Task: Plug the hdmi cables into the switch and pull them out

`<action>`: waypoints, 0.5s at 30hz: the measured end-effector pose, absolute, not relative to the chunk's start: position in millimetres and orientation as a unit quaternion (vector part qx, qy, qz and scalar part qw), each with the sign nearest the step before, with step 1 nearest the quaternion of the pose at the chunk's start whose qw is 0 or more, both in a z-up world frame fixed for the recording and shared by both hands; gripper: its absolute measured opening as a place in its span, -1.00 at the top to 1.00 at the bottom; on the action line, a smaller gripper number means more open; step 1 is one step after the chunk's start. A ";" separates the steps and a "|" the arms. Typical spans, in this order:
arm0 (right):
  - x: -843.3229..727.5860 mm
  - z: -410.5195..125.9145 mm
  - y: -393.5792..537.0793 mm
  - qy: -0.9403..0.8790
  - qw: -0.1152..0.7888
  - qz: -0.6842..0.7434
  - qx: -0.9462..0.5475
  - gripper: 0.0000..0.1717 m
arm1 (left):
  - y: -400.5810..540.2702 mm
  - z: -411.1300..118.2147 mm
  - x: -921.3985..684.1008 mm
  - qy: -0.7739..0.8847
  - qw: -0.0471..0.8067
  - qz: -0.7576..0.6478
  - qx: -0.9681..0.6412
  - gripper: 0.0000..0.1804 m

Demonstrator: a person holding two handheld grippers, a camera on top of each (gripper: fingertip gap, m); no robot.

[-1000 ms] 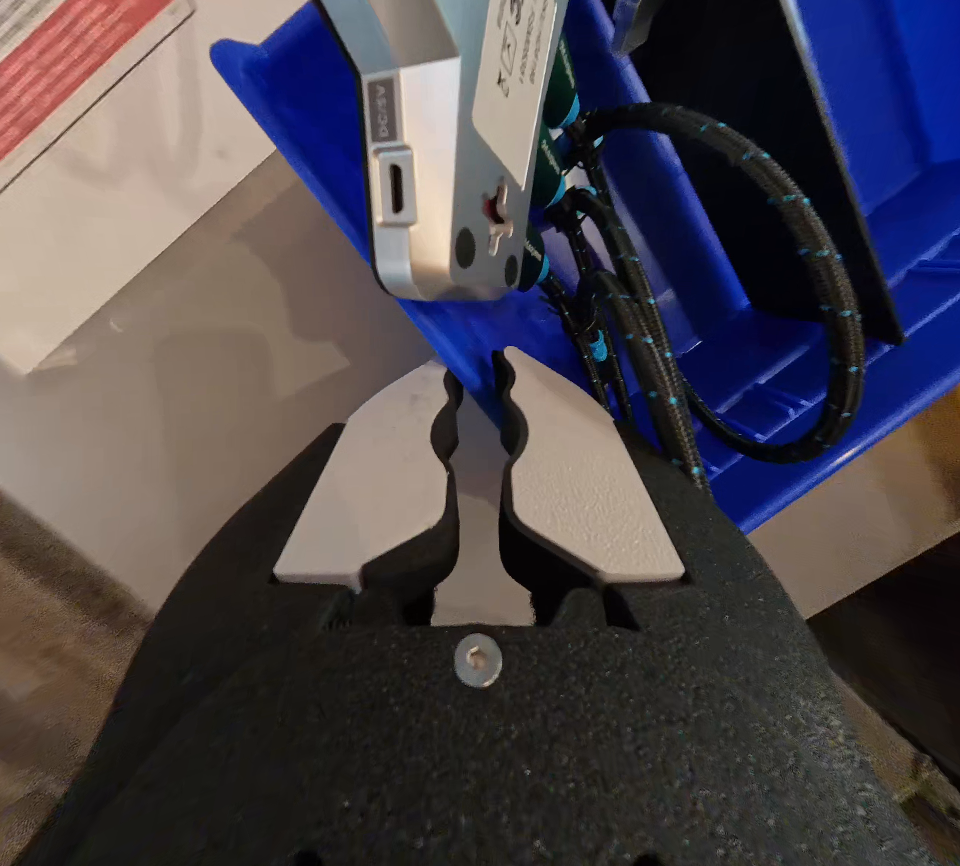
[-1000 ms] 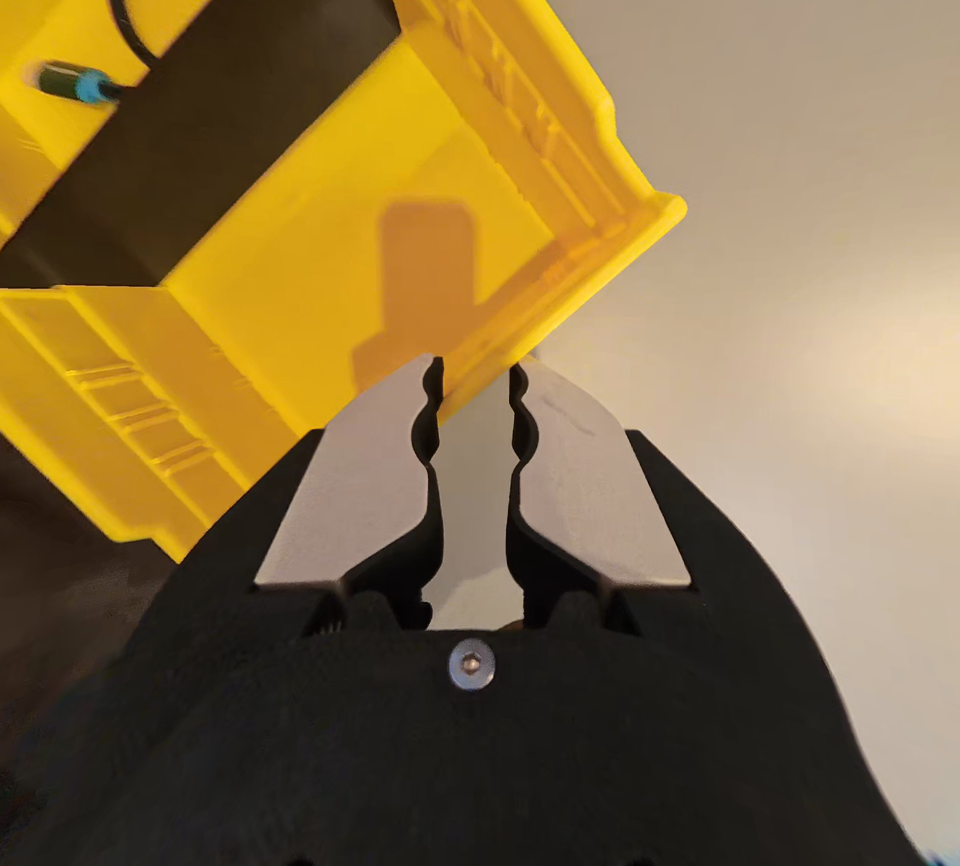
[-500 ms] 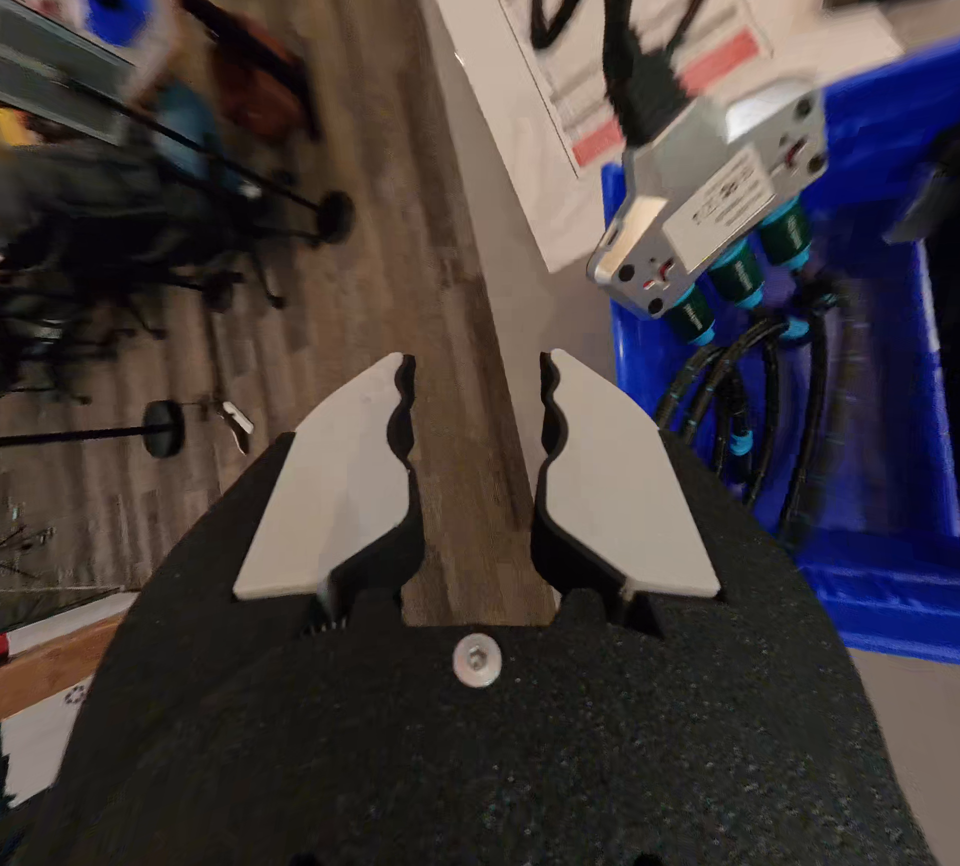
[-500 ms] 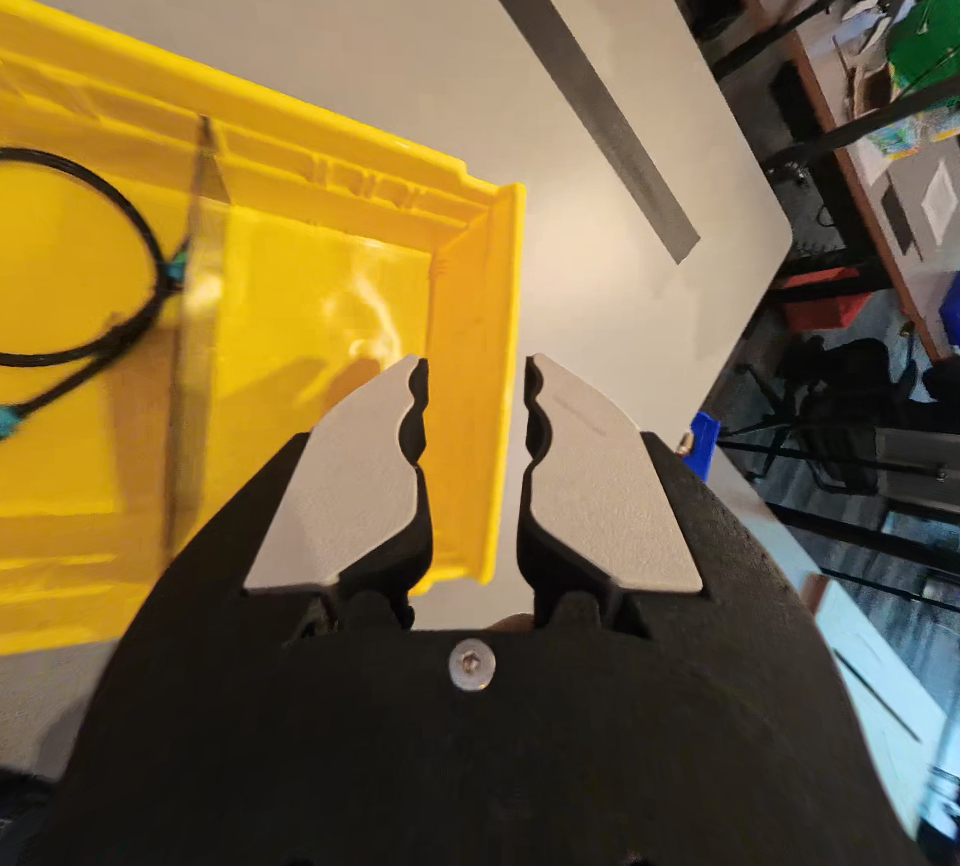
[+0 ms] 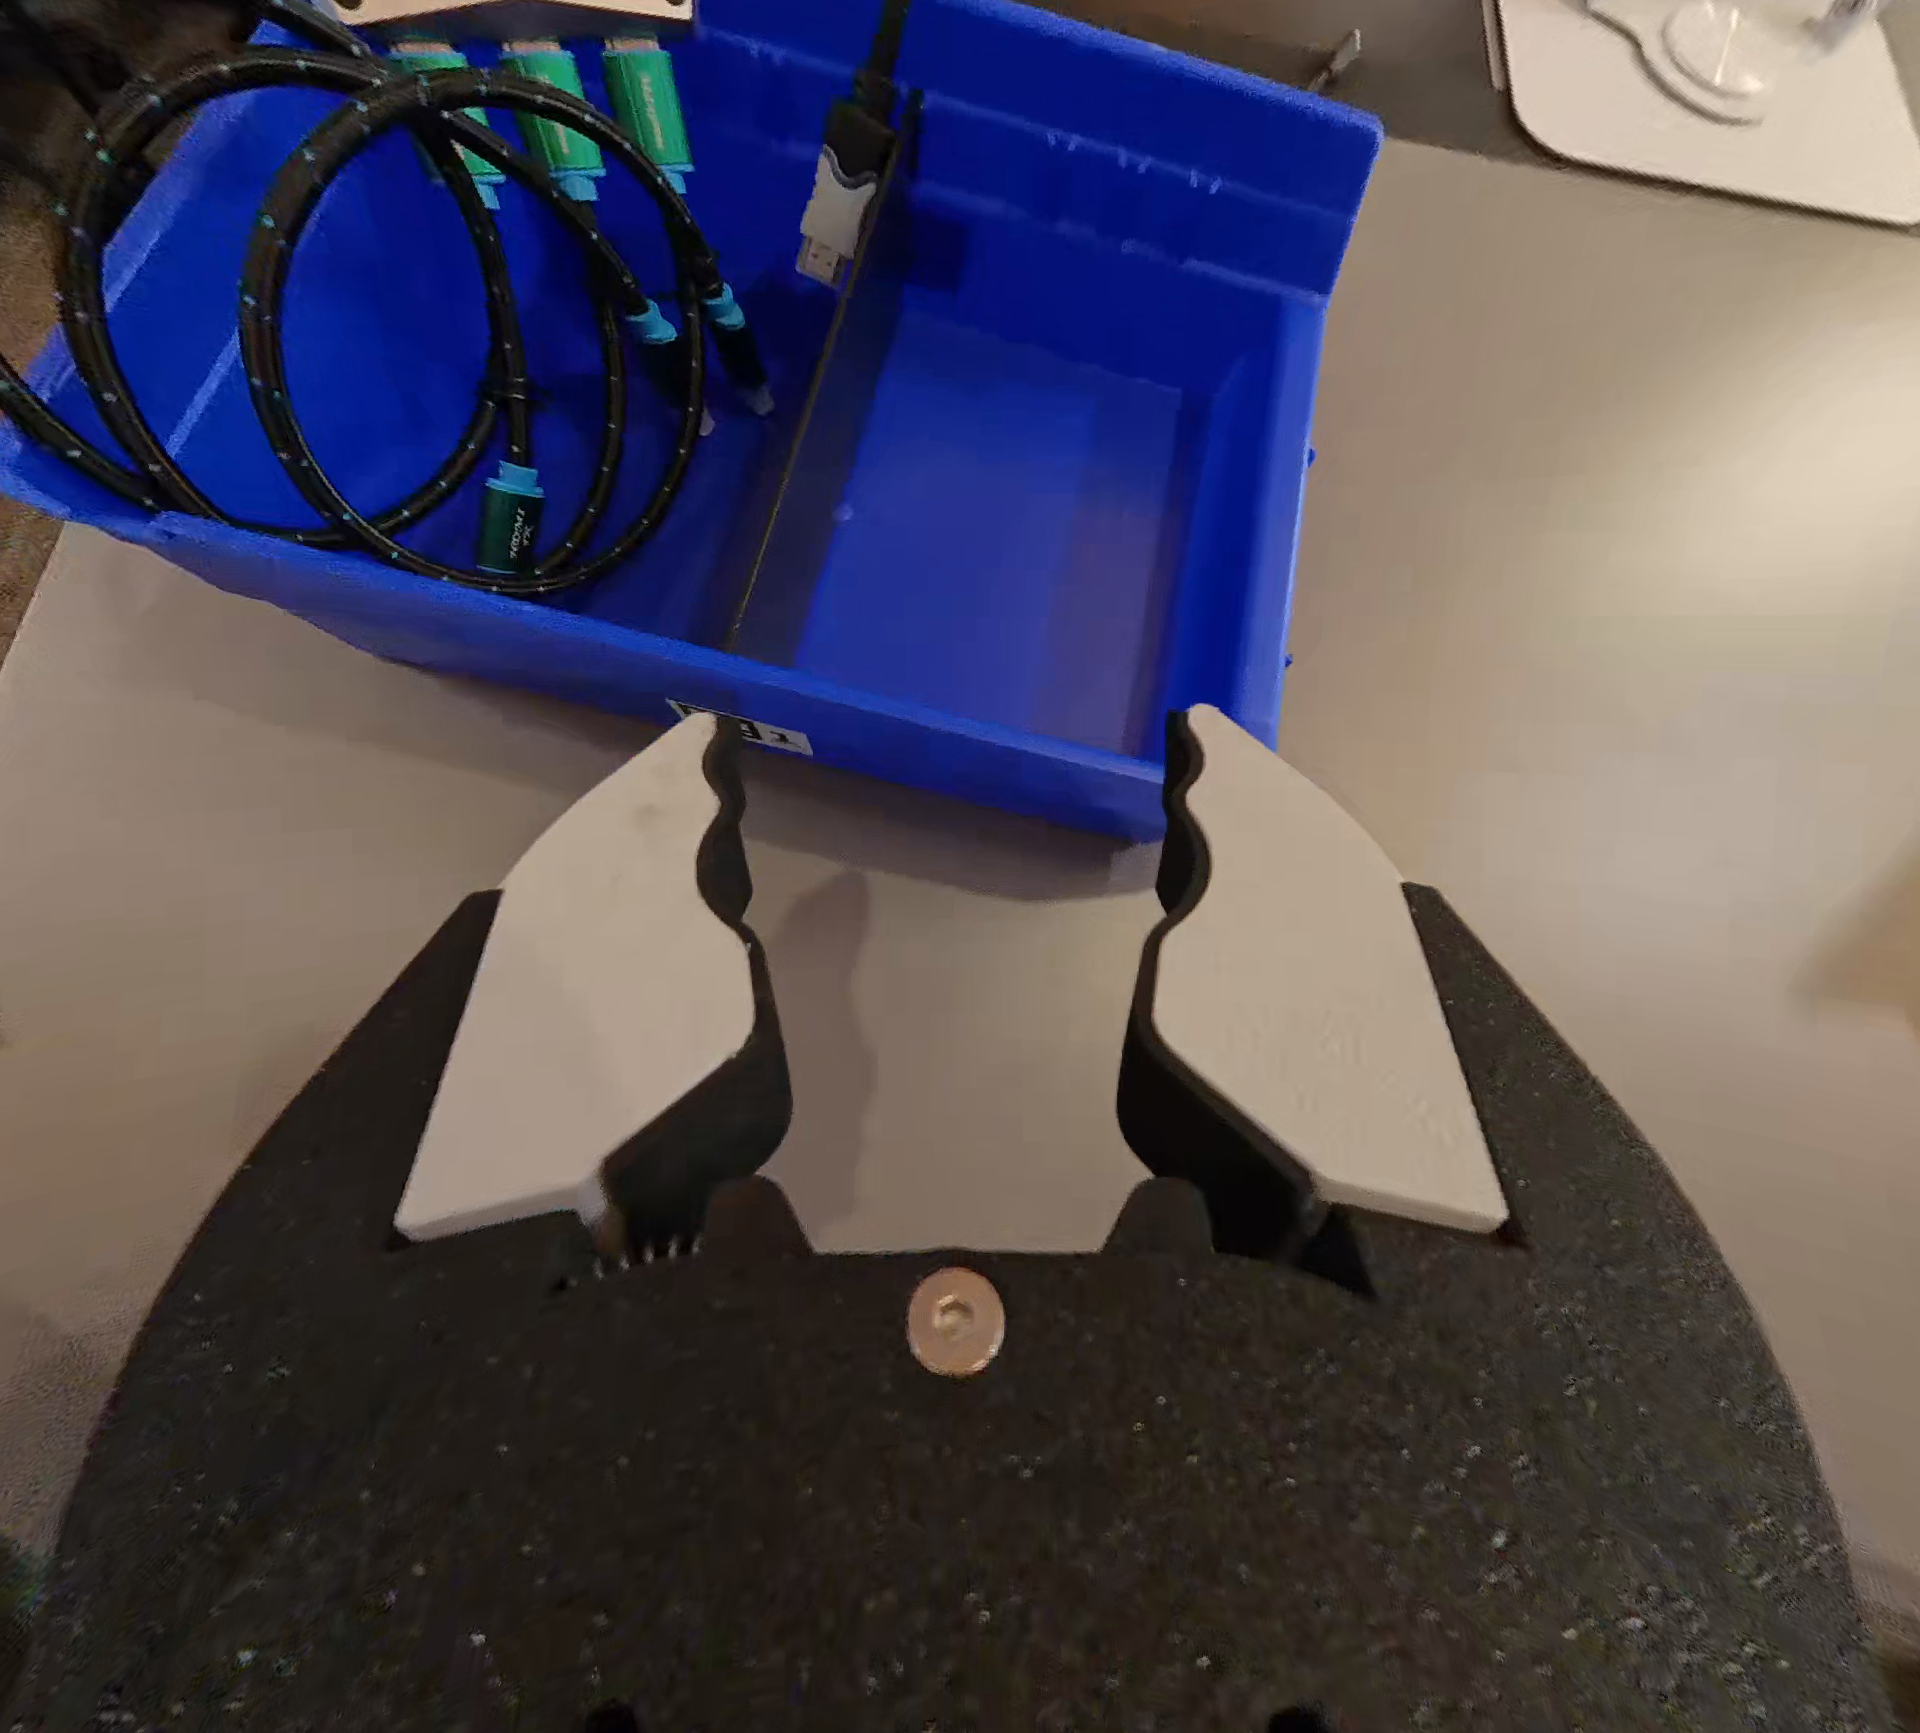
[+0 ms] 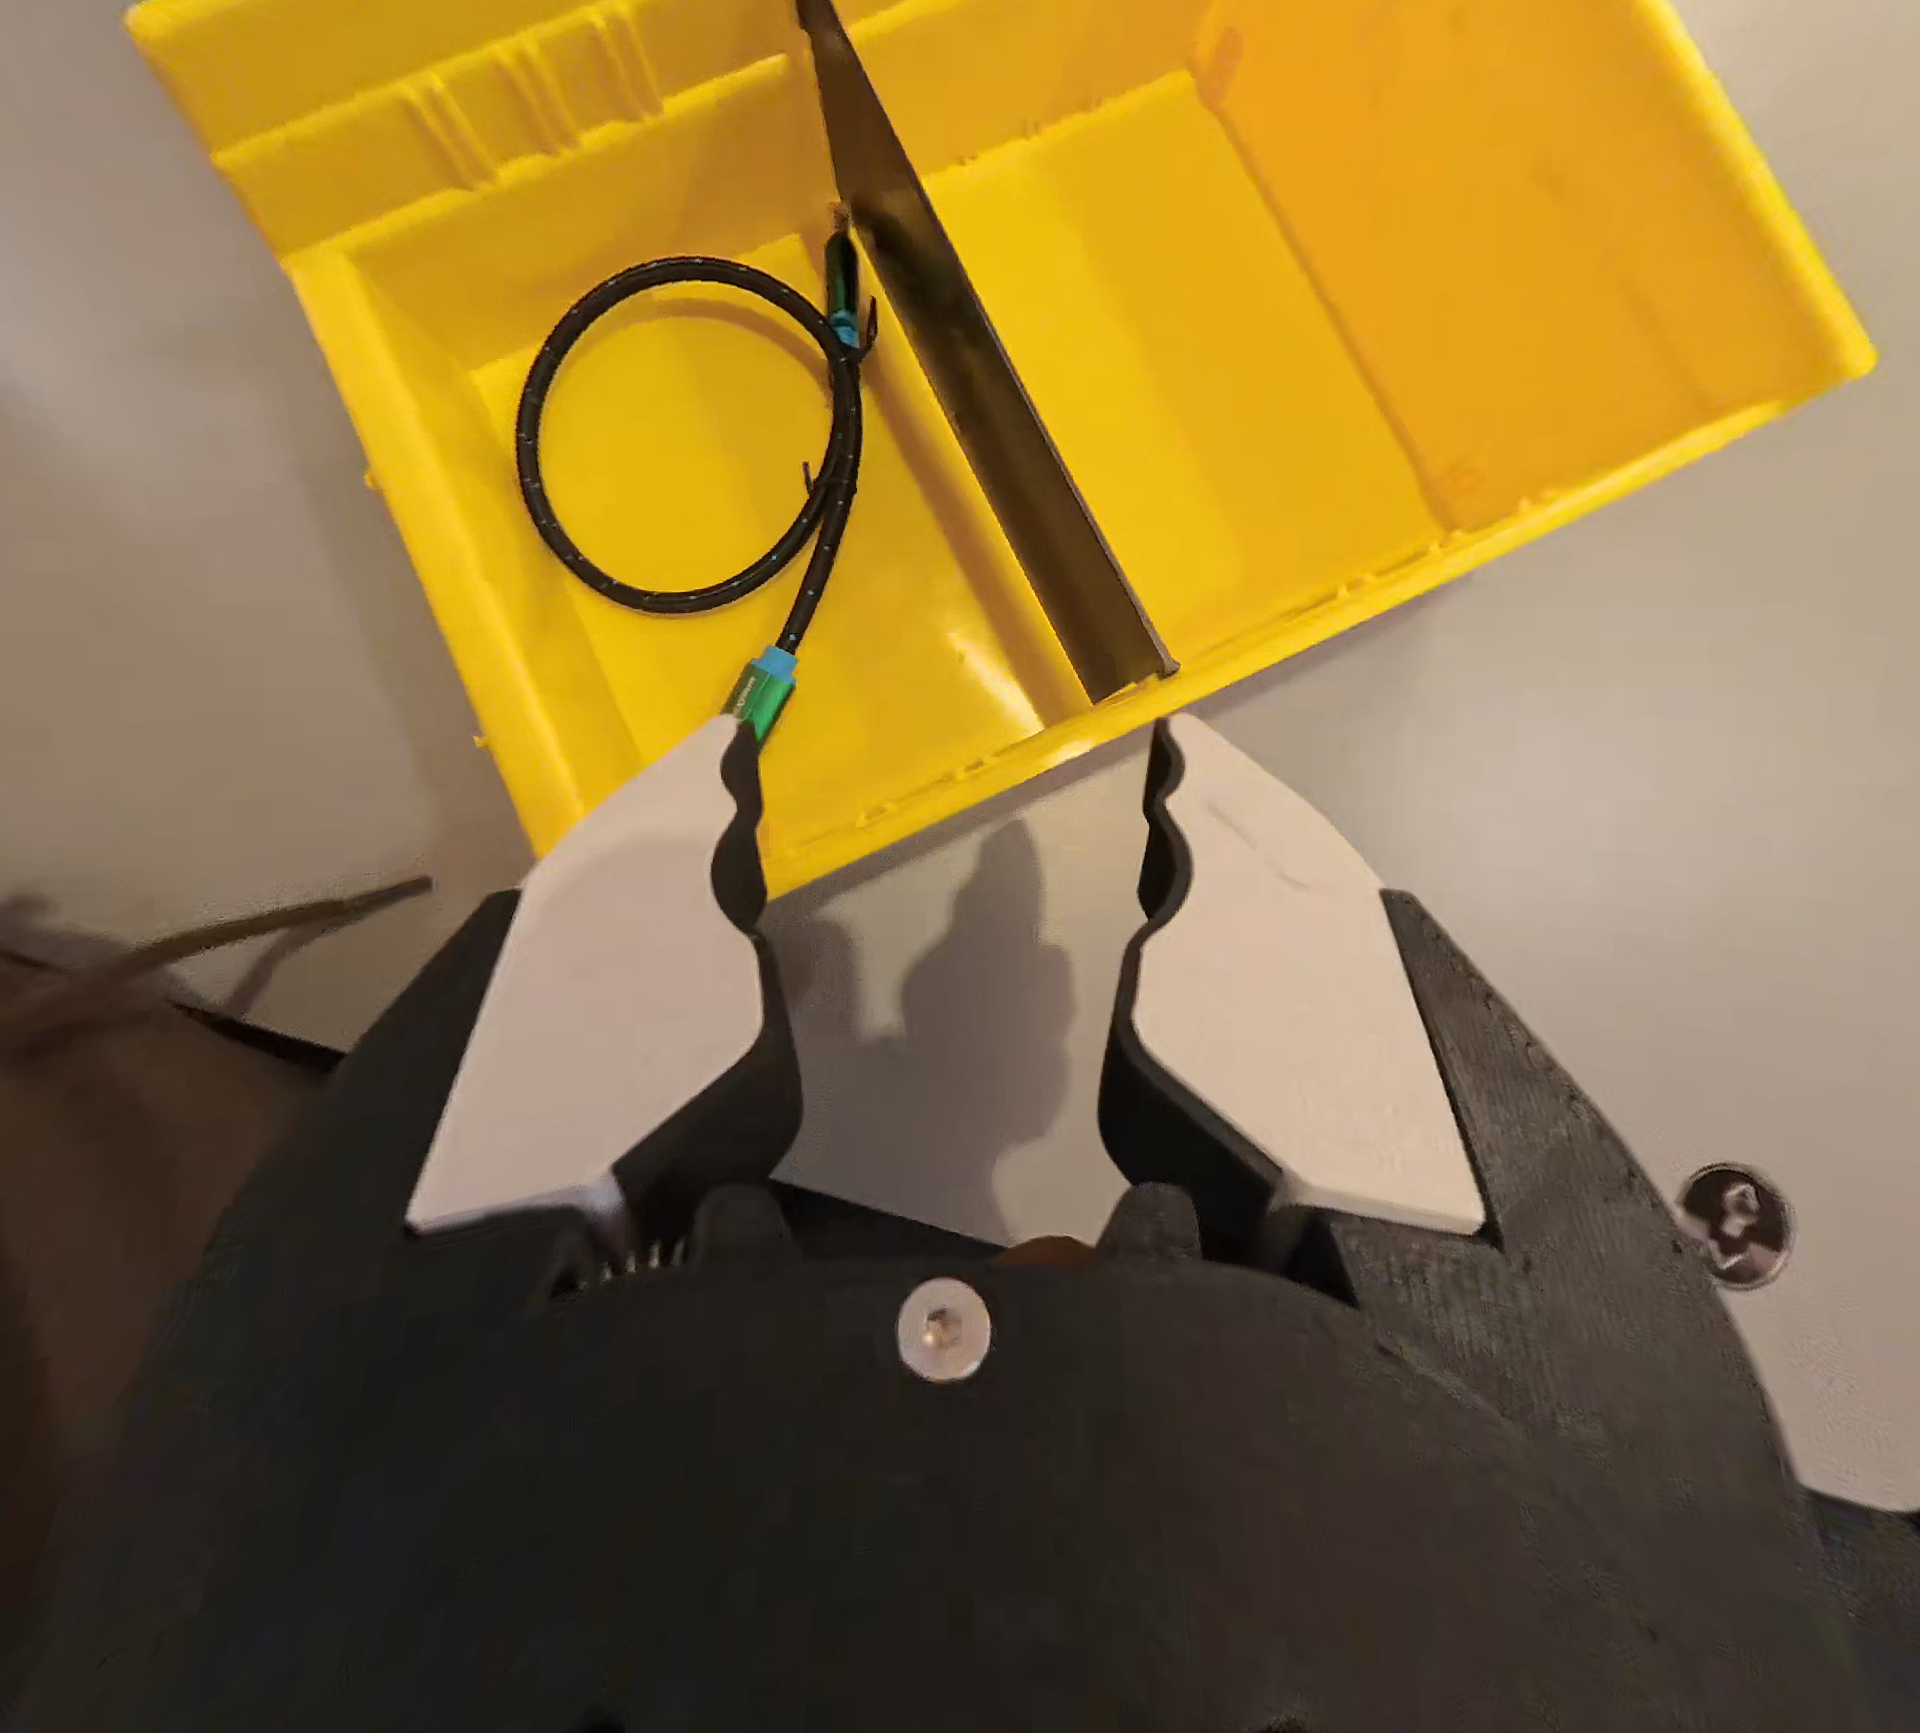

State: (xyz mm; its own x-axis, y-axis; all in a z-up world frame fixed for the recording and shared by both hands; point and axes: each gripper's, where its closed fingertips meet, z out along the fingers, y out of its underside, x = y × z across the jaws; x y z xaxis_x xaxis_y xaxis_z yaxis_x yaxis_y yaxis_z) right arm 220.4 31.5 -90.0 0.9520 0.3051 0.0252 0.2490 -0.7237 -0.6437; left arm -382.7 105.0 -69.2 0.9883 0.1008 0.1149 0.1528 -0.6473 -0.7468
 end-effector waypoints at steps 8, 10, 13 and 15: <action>248.8 -111.6 46.1 -0.099 0.321 0.033 -0.942 0.15 | 119.4 -109.5 -396.7 -0.086 0.376 0.035 -0.922 0.04; 253.9 -112.2 48.6 -0.102 0.315 0.048 -0.942 0.24 | 119.3 -113.6 -396.2 -0.092 0.371 0.005 -0.924 0.04; 269.3 -111.5 55.6 -0.109 0.306 0.052 -0.944 0.34 | 114.9 -116.5 -401.4 -0.081 0.349 -0.019 -0.933 0.02; 282.7 -109.6 63.0 -0.117 0.305 0.044 -0.944 0.47 | 111.2 -116.6 -410.9 -0.068 0.336 -0.019 -0.939 0.02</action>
